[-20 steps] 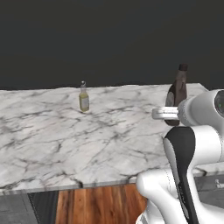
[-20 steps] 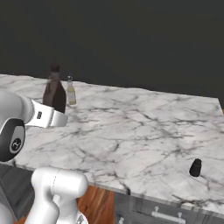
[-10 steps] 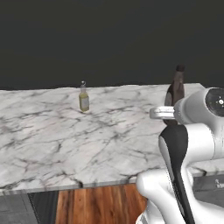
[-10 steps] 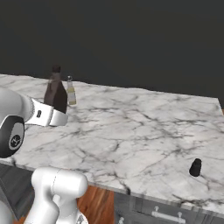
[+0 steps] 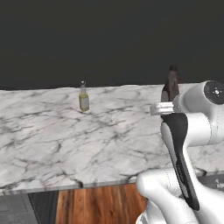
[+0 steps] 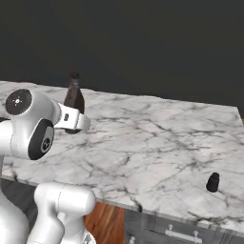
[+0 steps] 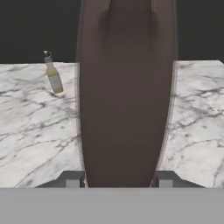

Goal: Move the syrup bottle and shaker from the cabinet to the dining counter.

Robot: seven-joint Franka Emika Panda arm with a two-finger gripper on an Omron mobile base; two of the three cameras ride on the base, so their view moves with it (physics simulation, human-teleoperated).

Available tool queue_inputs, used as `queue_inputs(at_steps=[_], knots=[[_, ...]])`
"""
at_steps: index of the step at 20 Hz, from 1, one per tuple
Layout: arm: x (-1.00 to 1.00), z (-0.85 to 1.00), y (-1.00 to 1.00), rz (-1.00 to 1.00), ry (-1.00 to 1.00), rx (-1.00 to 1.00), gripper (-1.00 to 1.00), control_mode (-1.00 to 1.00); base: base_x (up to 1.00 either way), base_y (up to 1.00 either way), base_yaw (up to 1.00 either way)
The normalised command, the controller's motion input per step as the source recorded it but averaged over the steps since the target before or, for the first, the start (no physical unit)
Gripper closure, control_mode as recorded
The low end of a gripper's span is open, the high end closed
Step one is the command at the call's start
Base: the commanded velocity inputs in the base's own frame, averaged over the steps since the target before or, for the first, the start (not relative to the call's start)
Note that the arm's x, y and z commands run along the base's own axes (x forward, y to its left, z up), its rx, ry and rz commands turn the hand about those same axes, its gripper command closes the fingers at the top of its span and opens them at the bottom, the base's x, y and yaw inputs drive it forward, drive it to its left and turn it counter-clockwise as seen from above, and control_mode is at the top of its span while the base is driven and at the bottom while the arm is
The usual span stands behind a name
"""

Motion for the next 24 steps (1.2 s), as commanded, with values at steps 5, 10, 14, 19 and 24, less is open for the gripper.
queue_inputs(at_steps=[5, 10, 14, 19, 24], knots=[[1.00, -0.17, -0.53, 0.17, 0.11, 0.00, 1.00, -1.00, 0.00, 0.00, 0.00], [0.99, -0.36, -0.52, 0.17, 0.02, -0.01, 1.00, -1.00, 0.00, 0.00, 0.00], [0.82, -0.42, -0.53, 0.20, 0.00, -0.03, 1.00, -1.00, 0.00, 0.00, 0.00], [0.48, -0.53, -0.59, 0.22, -0.08, 0.00, 1.00, -1.00, 0.00, 0.00, 0.00], [0.11, -0.36, -0.50, 0.20, -0.09, 0.00, 1.00, -1.00, 0.00, 0.00, 0.00]])
